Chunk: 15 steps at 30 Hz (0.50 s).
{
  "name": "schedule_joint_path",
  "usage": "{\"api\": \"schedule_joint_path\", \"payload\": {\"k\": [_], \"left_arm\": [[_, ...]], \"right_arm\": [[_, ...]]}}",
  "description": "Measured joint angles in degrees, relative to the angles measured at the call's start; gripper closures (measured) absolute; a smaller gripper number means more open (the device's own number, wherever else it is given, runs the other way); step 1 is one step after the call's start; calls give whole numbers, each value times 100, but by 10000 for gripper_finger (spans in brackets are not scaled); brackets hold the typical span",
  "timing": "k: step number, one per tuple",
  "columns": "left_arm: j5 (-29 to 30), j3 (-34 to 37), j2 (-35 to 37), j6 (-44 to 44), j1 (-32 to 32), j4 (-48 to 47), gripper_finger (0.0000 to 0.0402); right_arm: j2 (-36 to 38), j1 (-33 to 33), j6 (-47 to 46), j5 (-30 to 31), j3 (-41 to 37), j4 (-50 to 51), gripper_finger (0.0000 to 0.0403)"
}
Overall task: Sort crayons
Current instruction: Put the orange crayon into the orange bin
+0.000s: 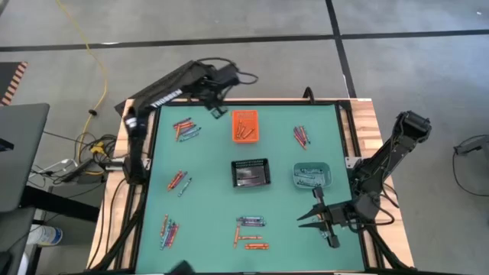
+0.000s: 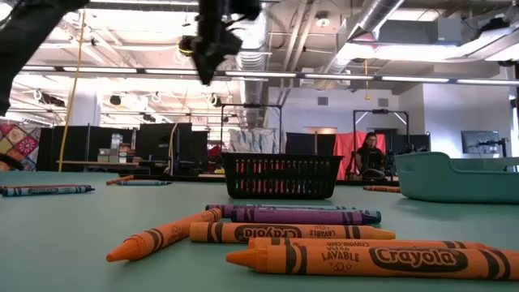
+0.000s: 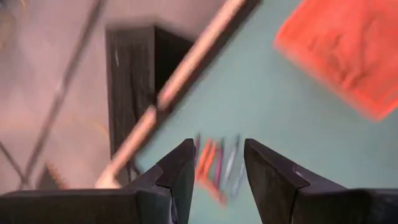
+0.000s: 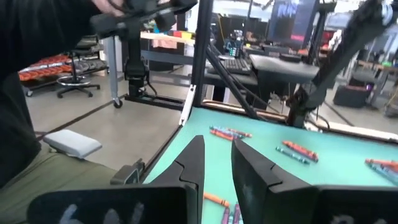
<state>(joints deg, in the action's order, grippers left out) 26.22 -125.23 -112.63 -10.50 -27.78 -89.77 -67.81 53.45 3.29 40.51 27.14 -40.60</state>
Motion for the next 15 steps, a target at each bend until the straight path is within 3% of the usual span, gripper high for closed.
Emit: {"api": "schedule_joint_path", "payload": {"k": [5, 11, 15], "left_arm": [[53, 2131, 1083, -304, -677, 330, 272], [-390, 5124, 2305, -385, -1473, 2420, 272], [-478, 6498, 2622, -366, -1834, 3482, 272]], "right_arm": [[-131, -9, -337, 2, 0, 44, 322], [-440, -143, -334, 20, -1, -328, 322], [-470, -346, -286, 17, 0, -459, 322]]}}
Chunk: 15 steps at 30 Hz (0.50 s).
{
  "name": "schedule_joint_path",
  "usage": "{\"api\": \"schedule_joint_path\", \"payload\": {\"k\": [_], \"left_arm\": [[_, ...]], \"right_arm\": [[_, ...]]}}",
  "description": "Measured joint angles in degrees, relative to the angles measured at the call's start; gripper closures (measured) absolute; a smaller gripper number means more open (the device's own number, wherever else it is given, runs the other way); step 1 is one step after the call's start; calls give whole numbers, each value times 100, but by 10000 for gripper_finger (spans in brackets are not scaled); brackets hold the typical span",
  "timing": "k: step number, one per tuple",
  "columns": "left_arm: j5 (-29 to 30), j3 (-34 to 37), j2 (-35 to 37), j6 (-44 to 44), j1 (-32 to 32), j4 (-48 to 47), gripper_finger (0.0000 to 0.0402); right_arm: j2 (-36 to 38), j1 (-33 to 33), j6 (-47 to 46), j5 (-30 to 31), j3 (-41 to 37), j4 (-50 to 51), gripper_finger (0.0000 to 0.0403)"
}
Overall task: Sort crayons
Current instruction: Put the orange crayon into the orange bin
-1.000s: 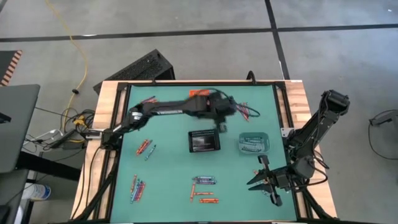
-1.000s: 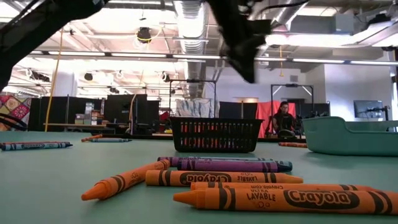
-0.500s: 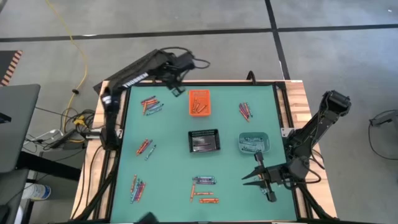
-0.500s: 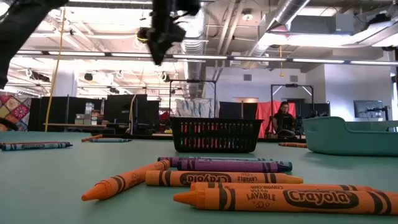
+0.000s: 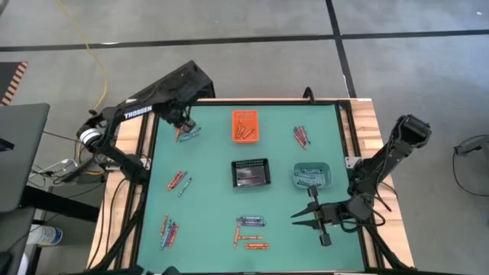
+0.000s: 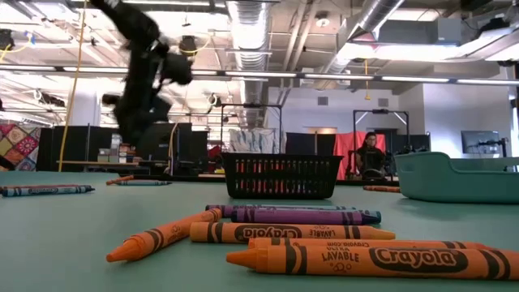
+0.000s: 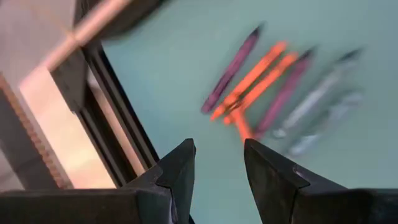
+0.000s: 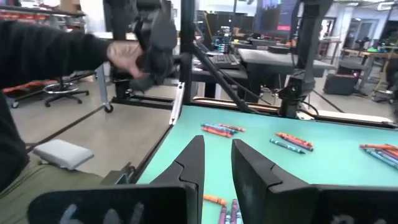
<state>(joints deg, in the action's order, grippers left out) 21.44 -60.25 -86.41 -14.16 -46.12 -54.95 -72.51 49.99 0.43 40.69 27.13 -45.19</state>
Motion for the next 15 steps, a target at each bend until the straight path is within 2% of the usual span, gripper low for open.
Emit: {"api": "schedule_joint_path", "payload": {"k": [7, 15], "left_arm": [[-107, 1318, 13, 160, -251, 1274, 272], [-466, 1668, 13, 145, -274, 2100, 272]], "right_arm": [[0, -366, 142, -2, -1, 46, 322], [0, -679, 151, -14, -1, 325, 322]]}}
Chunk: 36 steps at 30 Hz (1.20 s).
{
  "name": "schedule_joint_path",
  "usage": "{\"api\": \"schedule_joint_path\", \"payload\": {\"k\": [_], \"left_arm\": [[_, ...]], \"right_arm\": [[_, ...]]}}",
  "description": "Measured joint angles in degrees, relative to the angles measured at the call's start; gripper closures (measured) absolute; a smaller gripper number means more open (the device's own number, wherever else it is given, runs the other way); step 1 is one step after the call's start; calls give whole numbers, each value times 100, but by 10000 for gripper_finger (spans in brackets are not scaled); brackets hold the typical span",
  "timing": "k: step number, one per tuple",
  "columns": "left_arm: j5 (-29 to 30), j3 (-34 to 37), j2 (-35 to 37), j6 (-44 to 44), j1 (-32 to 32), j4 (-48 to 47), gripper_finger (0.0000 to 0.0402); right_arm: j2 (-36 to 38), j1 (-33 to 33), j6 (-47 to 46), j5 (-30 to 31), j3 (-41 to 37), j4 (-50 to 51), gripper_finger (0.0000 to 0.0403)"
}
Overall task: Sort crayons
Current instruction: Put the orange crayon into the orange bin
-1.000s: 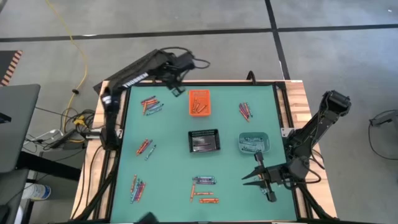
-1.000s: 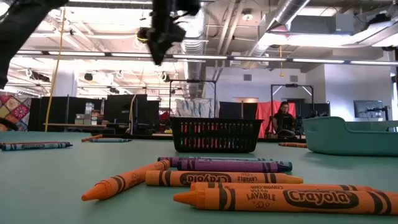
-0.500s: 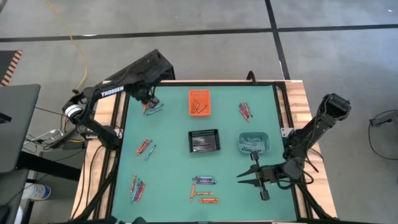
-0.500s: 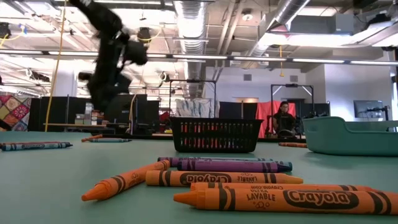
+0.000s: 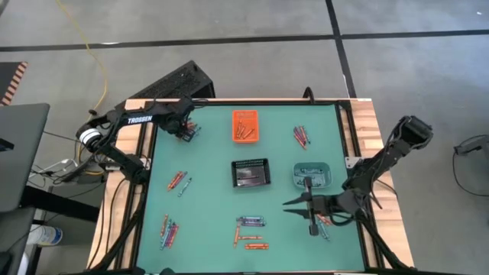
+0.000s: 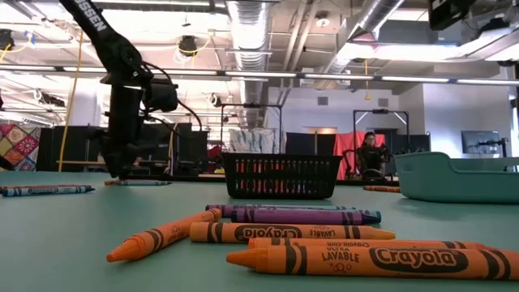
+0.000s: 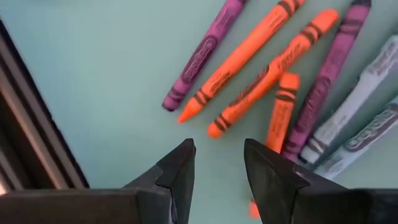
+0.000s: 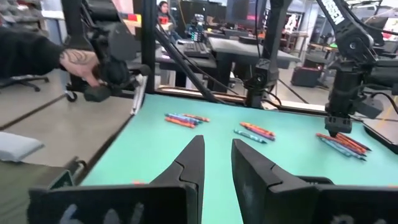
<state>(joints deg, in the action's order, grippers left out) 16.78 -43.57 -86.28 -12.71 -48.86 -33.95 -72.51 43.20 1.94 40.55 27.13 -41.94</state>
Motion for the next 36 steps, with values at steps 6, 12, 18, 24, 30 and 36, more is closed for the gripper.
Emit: {"api": "schedule_joint_path", "payload": {"k": [6, 12, 18, 24, 30, 36], "left_arm": [[1, -121, -2, -12, 0, 15, 272], [-135, -255, -2, 329, 25, 71, 272], [-353, -240, -2, 907, 47, 42, 272], [-348, -236, -4, 1505, 47, 36, 272], [-348, -234, -4, 2021, 20, 47, 284], [-697, -234, -7, 2252, -178, 40, 296]], "right_arm": [[0, -67, 0, -10, 1, 137, 322], [0, -63, 0, -15, 1, 130, 322], [0, -61, 1, -17, 1, 124, 322], [0, -61, 0, -19, 1, 119, 322], [0, -61, 2, -20, -1, 121, 322], [0, -61, 14, -21, 1, 121, 322]]}}
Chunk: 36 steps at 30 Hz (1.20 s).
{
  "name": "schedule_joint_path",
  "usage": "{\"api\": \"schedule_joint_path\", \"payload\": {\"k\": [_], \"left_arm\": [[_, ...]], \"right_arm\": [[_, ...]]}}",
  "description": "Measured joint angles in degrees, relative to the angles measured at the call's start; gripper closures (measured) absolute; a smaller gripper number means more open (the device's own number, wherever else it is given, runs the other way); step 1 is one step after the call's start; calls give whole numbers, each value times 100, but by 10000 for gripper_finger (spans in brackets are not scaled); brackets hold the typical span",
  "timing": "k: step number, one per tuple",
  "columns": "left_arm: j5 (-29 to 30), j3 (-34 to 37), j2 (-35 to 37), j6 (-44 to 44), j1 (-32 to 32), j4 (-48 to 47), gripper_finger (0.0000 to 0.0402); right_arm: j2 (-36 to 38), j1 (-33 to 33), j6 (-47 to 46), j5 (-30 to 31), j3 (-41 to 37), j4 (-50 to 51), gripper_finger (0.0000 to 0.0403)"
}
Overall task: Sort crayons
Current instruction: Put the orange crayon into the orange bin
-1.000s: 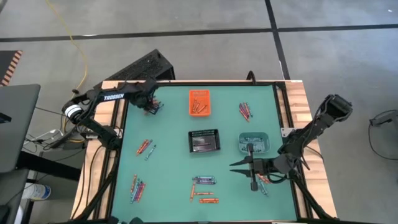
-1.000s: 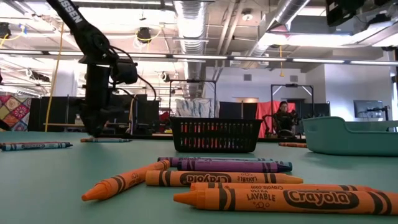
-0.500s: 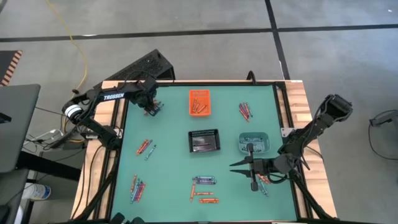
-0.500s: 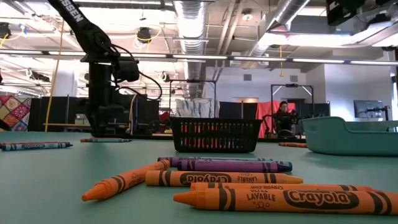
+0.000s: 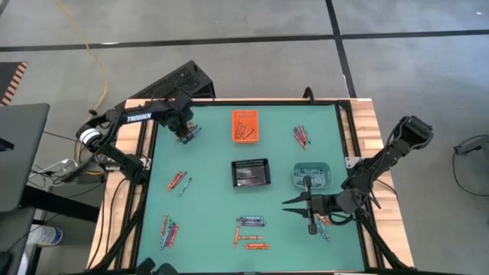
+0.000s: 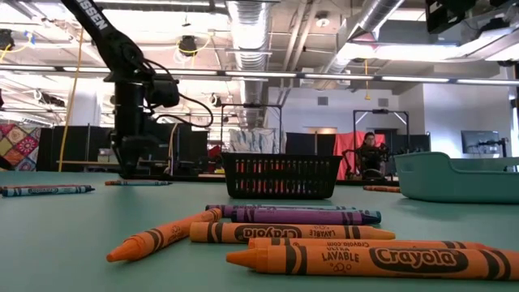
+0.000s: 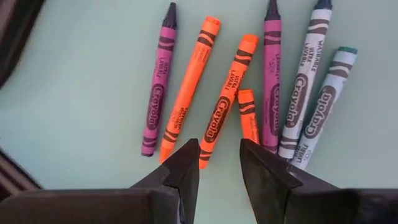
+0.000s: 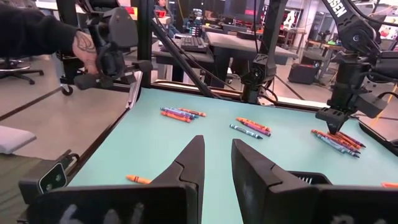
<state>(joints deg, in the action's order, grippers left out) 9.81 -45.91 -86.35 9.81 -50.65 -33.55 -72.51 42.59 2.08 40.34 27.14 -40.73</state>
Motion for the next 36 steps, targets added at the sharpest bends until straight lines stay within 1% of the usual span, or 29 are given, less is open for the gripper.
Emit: {"api": "schedule_joint_path", "payload": {"k": [5, 10, 16, 19, 23, 30, 33, 36], "left_arm": [[-92, 2, 0, 127, -218, -6, 297], [-160, 4, -13, 157, -303, -12, 297], [-297, -28, -498, 153, -251, -43, 303], [-185, -48, -675, 154, -235, -100, 312], [-141, -41, -666, 153, -233, -85, 332], [-234, -139, -639, 102, -243, -195, 392], [-233, -255, -649, -21, -243, -344, 391], [-228, -432, -680, -44, -230, -737, 387]], "right_arm": [[0, -4, 109, 0, 0, 0, 322], [0, -4, 143, 0, 0, 0, 322], [0, -44, 143, -2, 0, 0, 322], [0, -44, 141, -2, 0, 4, 322], [0, -44, 143, -2, 0, 4, 322], [0, -74, 141, -2, 0, 7, 322], [0, -74, 141, -2, 0, 6, 322], [0, -70, 141, -2, 0, 4, 322]]}}
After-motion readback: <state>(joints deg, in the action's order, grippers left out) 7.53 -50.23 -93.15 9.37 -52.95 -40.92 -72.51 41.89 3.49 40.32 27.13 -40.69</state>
